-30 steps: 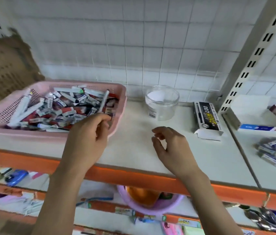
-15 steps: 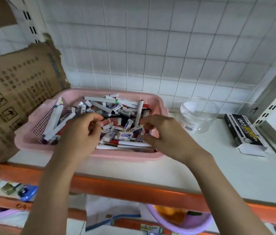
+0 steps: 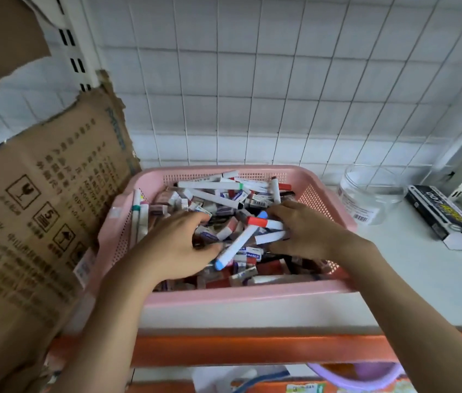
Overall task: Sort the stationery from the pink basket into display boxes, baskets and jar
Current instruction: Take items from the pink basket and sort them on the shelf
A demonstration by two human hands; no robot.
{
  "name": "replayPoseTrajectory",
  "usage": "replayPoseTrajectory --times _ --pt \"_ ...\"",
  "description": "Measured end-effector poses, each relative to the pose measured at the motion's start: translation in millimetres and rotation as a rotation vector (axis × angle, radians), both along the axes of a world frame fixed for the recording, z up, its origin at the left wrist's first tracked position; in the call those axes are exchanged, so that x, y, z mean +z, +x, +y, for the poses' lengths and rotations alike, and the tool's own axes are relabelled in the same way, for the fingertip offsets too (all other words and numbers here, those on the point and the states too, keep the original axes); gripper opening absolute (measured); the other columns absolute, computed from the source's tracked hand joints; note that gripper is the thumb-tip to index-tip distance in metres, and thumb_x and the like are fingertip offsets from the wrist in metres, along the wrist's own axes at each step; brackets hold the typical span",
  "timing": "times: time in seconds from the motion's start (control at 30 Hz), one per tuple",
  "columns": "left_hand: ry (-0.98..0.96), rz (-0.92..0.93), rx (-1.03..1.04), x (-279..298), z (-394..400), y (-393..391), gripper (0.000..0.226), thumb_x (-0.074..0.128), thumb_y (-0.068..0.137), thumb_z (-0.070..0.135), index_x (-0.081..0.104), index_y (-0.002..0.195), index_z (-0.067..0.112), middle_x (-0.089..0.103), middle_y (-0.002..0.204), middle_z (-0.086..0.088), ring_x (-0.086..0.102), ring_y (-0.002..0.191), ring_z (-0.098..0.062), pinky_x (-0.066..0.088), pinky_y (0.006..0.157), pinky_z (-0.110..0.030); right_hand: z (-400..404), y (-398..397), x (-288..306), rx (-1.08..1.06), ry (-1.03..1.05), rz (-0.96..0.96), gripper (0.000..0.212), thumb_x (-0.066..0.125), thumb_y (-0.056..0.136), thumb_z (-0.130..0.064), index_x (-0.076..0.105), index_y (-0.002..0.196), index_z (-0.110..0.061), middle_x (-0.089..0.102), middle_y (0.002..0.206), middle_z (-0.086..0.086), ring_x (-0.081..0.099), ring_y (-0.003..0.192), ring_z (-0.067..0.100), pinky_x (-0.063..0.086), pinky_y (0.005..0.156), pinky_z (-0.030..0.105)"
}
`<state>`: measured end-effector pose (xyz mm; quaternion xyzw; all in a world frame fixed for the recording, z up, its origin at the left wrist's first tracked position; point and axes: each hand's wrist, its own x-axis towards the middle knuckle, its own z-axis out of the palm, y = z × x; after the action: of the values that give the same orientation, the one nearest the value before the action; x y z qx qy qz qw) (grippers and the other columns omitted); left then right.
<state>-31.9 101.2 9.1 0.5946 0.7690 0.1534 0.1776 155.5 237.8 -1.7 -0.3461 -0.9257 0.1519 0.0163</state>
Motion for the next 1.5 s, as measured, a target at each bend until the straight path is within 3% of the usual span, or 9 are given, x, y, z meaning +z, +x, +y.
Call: replayPoseTrajectory --times 0.23,0.37,0.5,0.7,0.83,1.0,1.2,1.4,1.5 --pt "-0.35 0.152 -0.065 0 24 9 0.098 0.064 0.08 0.051 -0.002 0.149 0.032 -0.003 0.158 -0.005 0.004 0.144 -0.031 0.017 0.115 -0.048 0 -3 12 -0.019 -0.098 -0.087 0.068 0.072 0.078 -0.037 0.04 0.135 -0.015 0.056 0.114 0.004 0.055 0.098 0.02 0.048 0.088 0.038" --pt "-0.431 0.198 -0.058 1 36 12 0.099 0.065 0.076 0.054 0.002 0.15 0.032 -0.002 0.157 -0.007 -0.001 0.143 -0.037 0.021 0.112 -0.052 1 -2 20 0.049 -0.192 -0.207 0.085 0.073 0.077 -0.04 0.024 0.145 -0.024 0.041 0.139 0.004 0.043 0.123 0.024 0.039 0.102 0.039" --pt "-0.5 0.231 -0.041 3 37 12 0.1 0.062 0.073 0.06 0.007 0.15 0.029 -0.007 0.157 -0.004 -0.011 0.142 -0.037 0.018 0.113 -0.054 2 -6 20 0.054 -0.18 -0.249 0.081 0.066 0.081 -0.047 0.022 0.146 -0.029 0.037 0.14 0.002 0.042 0.12 0.022 0.04 0.096 0.035" --pt "-0.491 0.219 -0.076 5 37 7 0.098 0.063 0.076 0.057 0.005 0.15 0.029 -0.007 0.158 -0.002 0.0 0.145 -0.028 0.018 0.114 -0.044 -1 -17 13 0.041 -0.124 -0.236 0.057 0.067 0.08 -0.029 0.037 0.129 -0.022 0.044 0.109 -0.004 0.043 0.098 0.018 0.038 0.073 0.028" --pt "-0.462 0.228 -0.088 -2 40 12 0.101 0.06 0.073 0.066 0.008 0.15 0.025 0.006 0.156 0.0 0.012 0.143 -0.028 0.026 0.109 -0.043 -1 -23 10 0.041 -0.09 -0.257 0.071 0.068 0.076 -0.033 0.032 0.136 -0.017 0.043 0.123 0.003 0.046 0.109 0.023 0.044 0.08 0.032" --pt "-0.411 0.144 -0.077 2 40 4 0.103 0.067 0.072 0.059 0.008 0.15 0.024 0.003 0.158 0.004 0.011 0.144 -0.02 0.023 0.113 -0.037 0 -22 10 0.025 -0.187 -0.198 0.049 0.067 0.078 -0.031 0.041 0.117 -0.019 0.046 0.088 0.0 0.047 0.074 0.014 0.037 0.057 0.027" --pt "-0.428 0.047 -0.032 6 39 -2 0.093 0.065 0.075 0.059 0.015 0.147 0.029 0.017 0.156 0.006 0.03 0.137 -0.021 0.033 0.105 -0.036 2 -19 13 0.066 -0.239 -0.169 0.041 0.069 0.08 -0.032 0.041 0.108 -0.02 0.045 0.079 -0.005 0.044 0.069 0.01 0.032 0.056 0.026" --pt "-0.465 0.105 -0.013 4 36 7 0.116 0.067 0.069 0.066 -0.007 0.149 0.027 -0.005 0.158 0.002 0.01 0.145 -0.023 0.02 0.114 -0.038 2 -19 11 0.104 -0.236 -0.171 0.054 0.072 0.078 -0.032 0.047 0.124 -0.019 0.06 0.11 0.006 0.057 0.097 0.024 0.048 0.082 0.035" --pt "-0.421 0.057 0.013 -1 33 7 0.115 0.07 0.071 0.059 -0.01 0.149 0.029 0.004 0.158 0.003 0.017 0.143 -0.022 0.025 0.112 -0.038 1 -17 10 0.087 -0.218 -0.101 0.052 0.073 0.077 -0.029 0.048 0.122 -0.023 0.057 0.099 0.002 0.056 0.088 0.02 0.047 0.073 0.032"
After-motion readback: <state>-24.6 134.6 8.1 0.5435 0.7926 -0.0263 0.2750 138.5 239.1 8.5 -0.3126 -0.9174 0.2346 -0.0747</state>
